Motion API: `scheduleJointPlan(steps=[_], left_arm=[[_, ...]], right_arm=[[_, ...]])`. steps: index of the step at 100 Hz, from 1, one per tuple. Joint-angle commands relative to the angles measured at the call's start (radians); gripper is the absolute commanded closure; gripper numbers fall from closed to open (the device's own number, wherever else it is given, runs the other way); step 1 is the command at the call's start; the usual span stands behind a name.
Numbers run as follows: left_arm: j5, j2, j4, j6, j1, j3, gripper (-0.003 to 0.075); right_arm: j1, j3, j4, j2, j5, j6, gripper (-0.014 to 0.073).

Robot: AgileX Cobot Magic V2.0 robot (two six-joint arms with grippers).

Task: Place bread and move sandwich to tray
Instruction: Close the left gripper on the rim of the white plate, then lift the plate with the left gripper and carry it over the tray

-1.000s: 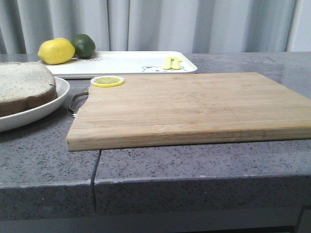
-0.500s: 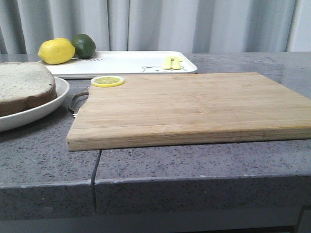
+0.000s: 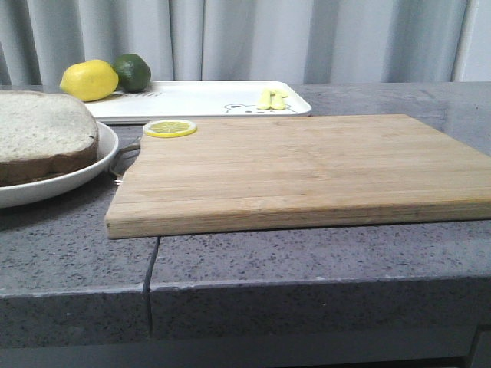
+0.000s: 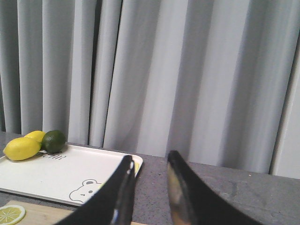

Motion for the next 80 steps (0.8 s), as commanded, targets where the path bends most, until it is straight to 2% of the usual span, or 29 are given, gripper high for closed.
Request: scheduleJointPlan(steps=[1, 50, 80], left_arm=[[-0.001, -0.041, -0.084, -0.004, 0.002, -0.047, 0.0739], [0.092, -0.075, -0.23, -0.004, 0.002, -0.275, 0.0739], [0.209, 0.124, -0.307, 0.023, 0.002, -0.49, 0.074]], right_arm=[[-0.005, -0.026, -0.026, -0.001, -0.015, -0.009, 0.039], [-0.005, -0.026, -0.026, -0.001, -0.014, -0.009, 0.039], [-0.005, -0.026, -0.025, -0.001, -0.014, -0.009, 0.039]])
